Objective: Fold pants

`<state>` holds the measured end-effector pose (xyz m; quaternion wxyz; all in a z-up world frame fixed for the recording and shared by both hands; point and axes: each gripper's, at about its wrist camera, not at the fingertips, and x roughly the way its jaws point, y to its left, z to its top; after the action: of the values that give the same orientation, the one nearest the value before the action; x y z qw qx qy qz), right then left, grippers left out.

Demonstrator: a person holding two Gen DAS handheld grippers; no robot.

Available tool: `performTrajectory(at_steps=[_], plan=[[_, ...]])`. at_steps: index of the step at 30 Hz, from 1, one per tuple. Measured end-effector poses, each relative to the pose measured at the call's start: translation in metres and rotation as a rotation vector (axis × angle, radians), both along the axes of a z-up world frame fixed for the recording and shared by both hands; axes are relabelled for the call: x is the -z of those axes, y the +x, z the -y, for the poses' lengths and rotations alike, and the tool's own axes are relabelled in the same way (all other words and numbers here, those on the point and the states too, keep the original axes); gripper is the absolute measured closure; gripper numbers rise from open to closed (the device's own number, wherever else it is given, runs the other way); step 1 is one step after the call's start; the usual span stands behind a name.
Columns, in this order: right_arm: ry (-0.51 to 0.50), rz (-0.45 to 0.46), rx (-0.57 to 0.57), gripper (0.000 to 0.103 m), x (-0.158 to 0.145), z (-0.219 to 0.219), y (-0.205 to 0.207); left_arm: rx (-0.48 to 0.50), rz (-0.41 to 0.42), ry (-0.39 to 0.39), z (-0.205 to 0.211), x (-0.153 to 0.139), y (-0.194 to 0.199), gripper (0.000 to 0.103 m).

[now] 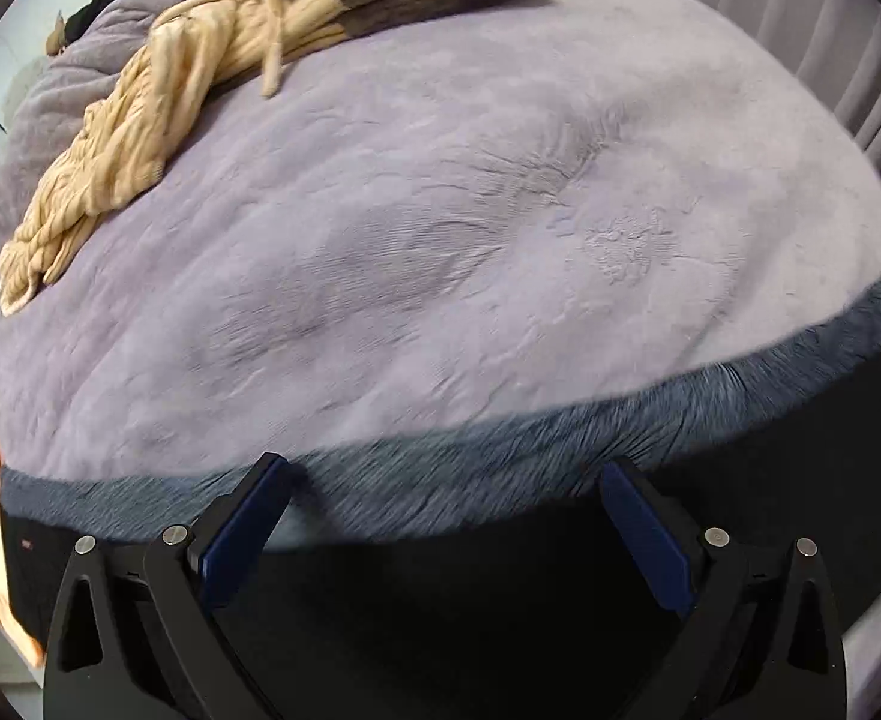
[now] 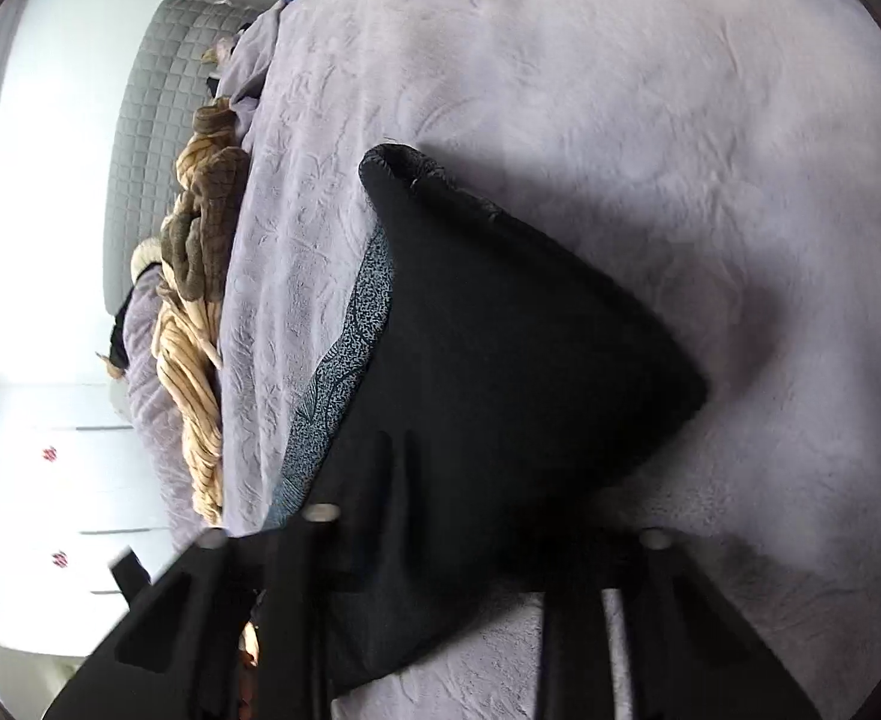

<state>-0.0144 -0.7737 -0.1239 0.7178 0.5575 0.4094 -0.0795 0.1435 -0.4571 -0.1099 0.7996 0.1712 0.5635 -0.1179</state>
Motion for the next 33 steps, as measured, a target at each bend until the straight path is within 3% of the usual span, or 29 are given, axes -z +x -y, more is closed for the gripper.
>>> performTrajectory(at_steps=[2,6,9,12,14,16,18,21,24,26,28,31,33], plan=[[-0.003,-0.009,-0.009,0.083,0.001,0.0,0.001,0.0,0.008,0.037,0.011,0.021,0.008,0.0],[-0.014,-0.005,-0.012,0.084,-0.004,-0.002,0.006,0.021,-0.006,0.034,0.002,-0.005,0.006,0.0],[-0.072,0.027,-0.057,0.085,-0.027,-0.009,0.013,0.017,-0.006,-0.007,-0.021,-0.027,-0.017,0.0],[-0.155,0.056,-0.112,0.085,-0.056,-0.021,0.022,0.029,-0.073,-0.02,-0.03,-0.012,-0.043,0.0],[-0.219,0.073,-0.148,0.085,-0.078,-0.035,0.031,0.063,-0.089,0.014,-0.028,0.007,-0.056,0.0],[-0.282,0.081,-0.19,0.085,-0.099,-0.052,0.039,0.068,-0.109,-0.028,-0.037,0.0,-0.055,0.0],[-0.372,0.087,-0.266,0.085,-0.122,-0.079,0.047,0.054,-0.109,-0.059,-0.06,-0.014,-0.049,0.0],[-0.487,0.123,-0.405,0.085,-0.155,-0.131,0.06,0.021,-0.023,-0.046,-0.114,-0.043,-0.041,0.0],[-0.608,0.121,-0.566,0.085,-0.17,-0.203,0.081,-0.079,0.012,-0.017,-0.185,-0.062,-0.032,0.0],[-0.689,0.096,-0.668,0.082,-0.164,-0.256,0.095,-0.152,0.019,0.014,-0.233,-0.067,-0.027,0.0],[-0.763,0.058,-0.775,0.072,-0.143,-0.311,0.11,-0.212,0.011,0.049,-0.273,-0.065,-0.026,0.0],[-0.901,-0.076,-0.984,0.054,-0.082,-0.399,0.129,-0.268,-0.013,0.054,-0.31,-0.065,-0.033,0.0],[-1.152,-0.191,-1.121,0.052,-0.052,-0.45,0.126,-0.274,-0.012,0.032,-0.326,-0.066,-0.041,0.0]])
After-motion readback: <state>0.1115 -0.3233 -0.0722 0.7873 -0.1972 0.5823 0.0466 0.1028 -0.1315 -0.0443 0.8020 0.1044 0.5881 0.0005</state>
